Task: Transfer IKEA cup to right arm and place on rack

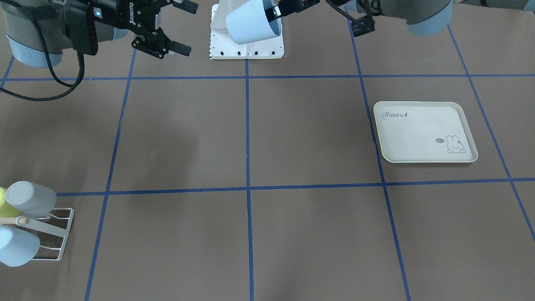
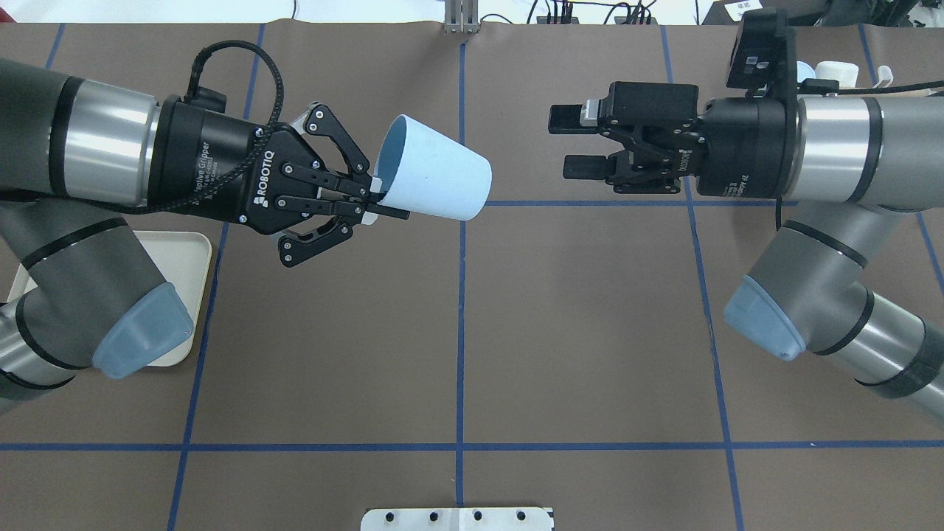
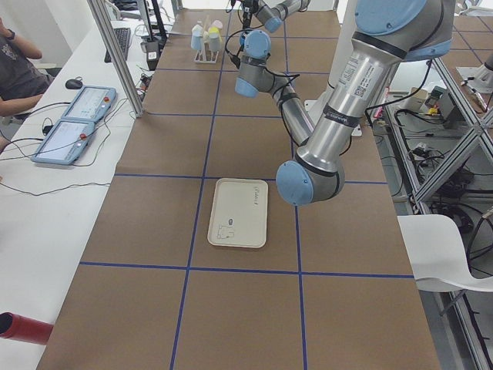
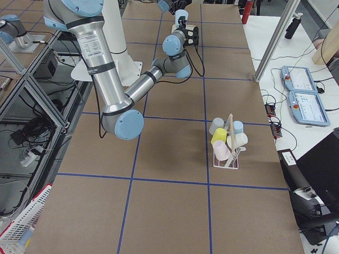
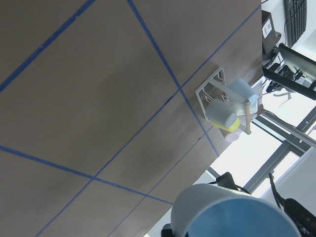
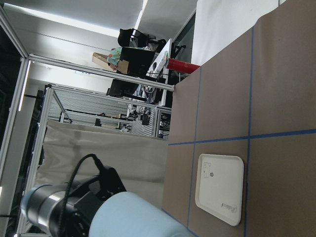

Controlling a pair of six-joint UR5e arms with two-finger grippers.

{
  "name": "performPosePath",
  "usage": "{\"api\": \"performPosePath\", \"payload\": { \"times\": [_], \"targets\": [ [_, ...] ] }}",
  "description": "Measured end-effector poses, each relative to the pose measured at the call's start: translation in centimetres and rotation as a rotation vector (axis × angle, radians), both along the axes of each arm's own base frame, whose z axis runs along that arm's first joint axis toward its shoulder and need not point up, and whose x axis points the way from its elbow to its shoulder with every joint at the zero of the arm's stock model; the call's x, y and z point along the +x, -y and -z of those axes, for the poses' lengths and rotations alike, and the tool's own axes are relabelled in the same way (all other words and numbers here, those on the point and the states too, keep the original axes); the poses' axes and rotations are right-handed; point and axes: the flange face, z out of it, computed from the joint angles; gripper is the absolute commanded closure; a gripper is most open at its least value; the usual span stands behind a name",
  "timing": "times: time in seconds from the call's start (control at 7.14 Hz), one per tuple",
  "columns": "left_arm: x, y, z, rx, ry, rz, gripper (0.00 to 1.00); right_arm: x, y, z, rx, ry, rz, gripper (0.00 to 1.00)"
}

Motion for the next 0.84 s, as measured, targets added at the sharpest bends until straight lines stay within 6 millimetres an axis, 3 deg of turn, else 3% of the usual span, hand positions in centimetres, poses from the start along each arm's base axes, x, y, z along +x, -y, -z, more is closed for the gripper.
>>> {"api": "performPosePath", "payload": {
  "times": [0.42, 0.84],
  "targets": [
    [-0.5, 0.7, -1.7, -0.176, -0.22, -0.034, 1.0, 0.1, -0.7, 1.2, 0.004, 0.089, 0.014, 0.04],
    [-1.1, 0.2, -1.3, -0.282, -0.376, -0.057, 1.0, -1.4, -1.4, 2.9, 0.006, 0.136, 0.023, 0.04]
  ]
}}
